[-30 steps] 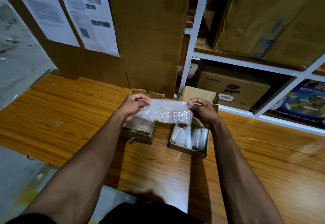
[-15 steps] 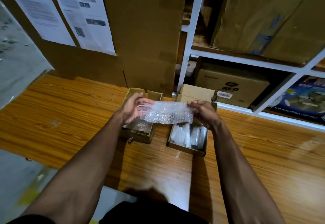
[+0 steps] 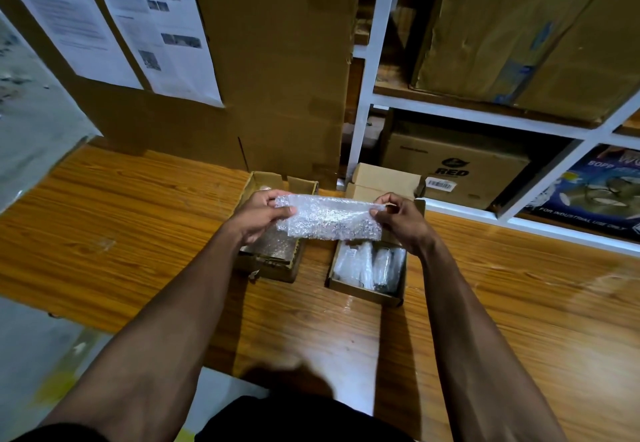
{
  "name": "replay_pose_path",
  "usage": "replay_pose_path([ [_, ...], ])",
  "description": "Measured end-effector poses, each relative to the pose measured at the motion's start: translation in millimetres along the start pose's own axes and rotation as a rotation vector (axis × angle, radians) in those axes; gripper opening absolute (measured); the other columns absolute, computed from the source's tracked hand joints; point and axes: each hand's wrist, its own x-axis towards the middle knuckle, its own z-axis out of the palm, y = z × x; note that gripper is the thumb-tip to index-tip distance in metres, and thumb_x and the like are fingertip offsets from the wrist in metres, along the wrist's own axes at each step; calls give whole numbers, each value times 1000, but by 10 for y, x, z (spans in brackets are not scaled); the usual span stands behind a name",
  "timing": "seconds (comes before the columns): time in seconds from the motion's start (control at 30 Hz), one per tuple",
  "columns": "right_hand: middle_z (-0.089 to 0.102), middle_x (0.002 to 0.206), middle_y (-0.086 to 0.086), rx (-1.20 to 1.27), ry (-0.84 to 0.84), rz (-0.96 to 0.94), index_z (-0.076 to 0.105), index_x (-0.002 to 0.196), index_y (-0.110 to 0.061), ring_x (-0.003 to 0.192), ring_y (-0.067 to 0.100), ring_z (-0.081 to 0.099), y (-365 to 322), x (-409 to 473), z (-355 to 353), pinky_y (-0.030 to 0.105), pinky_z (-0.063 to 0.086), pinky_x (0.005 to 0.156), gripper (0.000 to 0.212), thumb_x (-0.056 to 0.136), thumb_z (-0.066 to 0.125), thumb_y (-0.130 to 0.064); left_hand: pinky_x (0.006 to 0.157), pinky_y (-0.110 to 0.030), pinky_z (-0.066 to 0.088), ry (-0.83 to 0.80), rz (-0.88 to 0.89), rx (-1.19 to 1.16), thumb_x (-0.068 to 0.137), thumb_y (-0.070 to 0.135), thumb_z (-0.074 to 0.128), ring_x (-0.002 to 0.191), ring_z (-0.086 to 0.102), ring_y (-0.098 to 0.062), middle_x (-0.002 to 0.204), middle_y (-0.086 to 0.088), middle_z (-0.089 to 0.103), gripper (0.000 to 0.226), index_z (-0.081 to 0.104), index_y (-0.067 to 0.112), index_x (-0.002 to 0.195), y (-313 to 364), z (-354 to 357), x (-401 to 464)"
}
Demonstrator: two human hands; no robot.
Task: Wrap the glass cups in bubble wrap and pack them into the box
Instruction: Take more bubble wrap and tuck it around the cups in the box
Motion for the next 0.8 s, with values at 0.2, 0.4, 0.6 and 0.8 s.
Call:
replay_pose_path([
  [0.2, 60, 91, 20, -16, -19, -47, 65, 96, -16, 84, 28, 57, 8, 12, -6, 43, 52, 77, 14, 101, 63, -3, 73, -30, 64, 29, 44, 103, 97, 0, 70, 89, 71, -18, 116, -12, 68, 19, 68, 14, 109, 44, 87, -25],
  [0.4, 64, 90, 16, -5, 14, -67, 73, 85, -21, 85, 28, 61, 9, 4, -51, 39, 57, 78, 29, 97, 64, 4, 66, -19, 62, 60, 83, -19, 94, -13, 65, 88, 73, -21, 125, -19, 64, 20, 69, 5, 103, 91, 143, -11],
  [0.6, 61, 95, 18, 39, -5, -97, 72, 85, -17, 82, 25, 58, 3, -55, -95, 35, 54, 78, 28, 98, 62, 5, 80, -18, 61, 88, 85, 1, 99, -19, 52, 101, 73, -13, 129, -14, 63, 32, 70, 7, 91, 81, 126, 17],
  [0.8, 70, 89, 6, 43, -9, -114, 76, 79, -17, 80, 18, 60, 21, -78, -120, 32, 54, 82, 39, 103, 54, 4, 89, -26, 62, 108, 76, 6, 98, -22, 49, 102, 71, -16, 121, -11, 57, 35, 65, 6, 85, 58, 171, 18],
])
